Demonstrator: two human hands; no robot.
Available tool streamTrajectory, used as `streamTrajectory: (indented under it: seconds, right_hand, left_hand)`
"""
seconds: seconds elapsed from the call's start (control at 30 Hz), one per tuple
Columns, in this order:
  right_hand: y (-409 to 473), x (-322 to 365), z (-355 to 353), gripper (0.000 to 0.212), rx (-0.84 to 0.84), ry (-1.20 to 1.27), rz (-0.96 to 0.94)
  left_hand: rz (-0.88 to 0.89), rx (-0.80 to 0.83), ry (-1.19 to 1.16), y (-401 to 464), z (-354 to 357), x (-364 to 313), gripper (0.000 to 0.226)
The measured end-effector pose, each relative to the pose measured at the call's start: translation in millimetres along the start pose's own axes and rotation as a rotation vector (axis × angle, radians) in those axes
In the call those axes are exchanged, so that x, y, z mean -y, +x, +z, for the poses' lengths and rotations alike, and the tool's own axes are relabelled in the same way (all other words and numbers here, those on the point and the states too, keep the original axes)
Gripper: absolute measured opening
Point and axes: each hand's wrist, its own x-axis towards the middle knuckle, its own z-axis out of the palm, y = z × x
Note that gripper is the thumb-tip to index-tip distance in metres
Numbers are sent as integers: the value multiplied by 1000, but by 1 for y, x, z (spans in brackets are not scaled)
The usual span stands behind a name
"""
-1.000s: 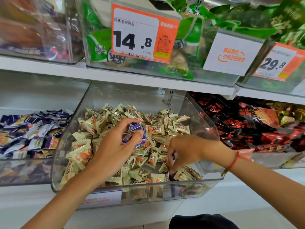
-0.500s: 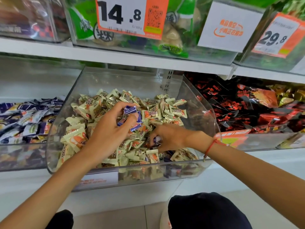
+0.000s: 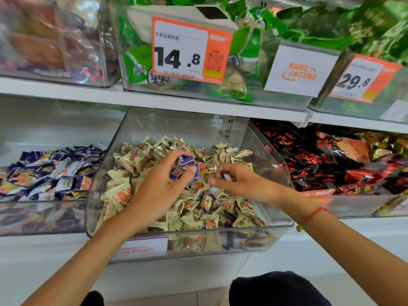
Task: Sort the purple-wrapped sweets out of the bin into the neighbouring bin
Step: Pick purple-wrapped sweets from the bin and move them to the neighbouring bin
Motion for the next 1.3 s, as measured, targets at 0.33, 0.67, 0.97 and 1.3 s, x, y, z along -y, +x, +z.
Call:
streamTrajectory:
  seconds: [0.33,0.67,0.97,1.3]
  right_hand:
    - [37,91,92,10,-97,231,-302]
    - [142,155,163,13,-138,-354,-559]
    - [89,126,114,34,99,-720,-532]
    - [-30,20,-2,17,-98,-720,-294]
  left_hand:
    - [-21,-587,30,-64,-124,-1,14]
    - [-305,-477,963,-52,-218,45,41]
    - [-427,-9,631,-51,-218,98,75]
    - [89,-274,802,-51,-148,31,32]
